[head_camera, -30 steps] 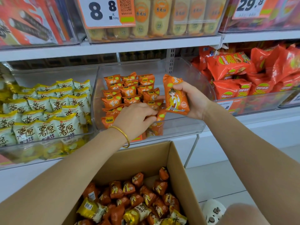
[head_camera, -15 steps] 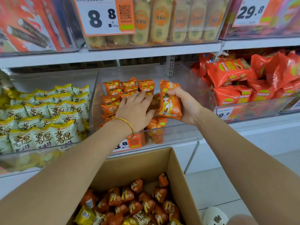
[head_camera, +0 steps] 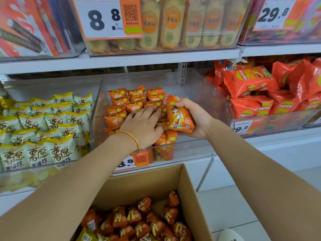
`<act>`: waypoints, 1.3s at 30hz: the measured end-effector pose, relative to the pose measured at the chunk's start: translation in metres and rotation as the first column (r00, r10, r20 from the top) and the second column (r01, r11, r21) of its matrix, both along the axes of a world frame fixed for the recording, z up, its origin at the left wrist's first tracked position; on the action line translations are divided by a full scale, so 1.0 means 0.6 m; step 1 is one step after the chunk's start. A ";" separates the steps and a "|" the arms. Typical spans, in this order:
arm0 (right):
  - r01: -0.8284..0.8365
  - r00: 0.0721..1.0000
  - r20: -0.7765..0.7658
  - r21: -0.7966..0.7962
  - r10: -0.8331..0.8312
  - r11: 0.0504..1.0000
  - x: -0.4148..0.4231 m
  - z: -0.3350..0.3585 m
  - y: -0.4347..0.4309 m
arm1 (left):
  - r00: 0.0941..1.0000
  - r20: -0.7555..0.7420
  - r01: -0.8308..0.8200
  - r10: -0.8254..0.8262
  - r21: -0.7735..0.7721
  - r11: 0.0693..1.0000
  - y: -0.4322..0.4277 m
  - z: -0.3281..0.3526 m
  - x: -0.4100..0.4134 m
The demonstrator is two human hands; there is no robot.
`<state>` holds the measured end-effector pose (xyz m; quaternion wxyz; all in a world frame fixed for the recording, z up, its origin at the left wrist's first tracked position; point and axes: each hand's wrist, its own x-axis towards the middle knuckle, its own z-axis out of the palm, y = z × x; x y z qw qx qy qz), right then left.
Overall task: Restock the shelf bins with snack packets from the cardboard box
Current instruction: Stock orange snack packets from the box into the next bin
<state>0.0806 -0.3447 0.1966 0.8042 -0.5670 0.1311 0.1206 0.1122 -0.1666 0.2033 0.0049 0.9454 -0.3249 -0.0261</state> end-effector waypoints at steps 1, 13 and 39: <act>-0.017 1.000 -0.010 -0.005 0.017 1.000 0.004 0.001 0.000 | 1.000 0.009 -0.008 0.008 -0.001 1.000 0.001 0.000 -0.001; -0.083 0.996 -0.043 -0.028 0.082 0.996 0.012 -0.007 0.007 | 0.997 0.054 -0.057 0.059 -0.029 0.998 0.012 -0.002 -0.009; 0.408 0.912 0.318 -0.779 -0.260 0.477 0.233 -0.085 -0.018 | 0.996 -0.009 -0.085 0.085 0.011 0.996 -0.084 -0.005 0.133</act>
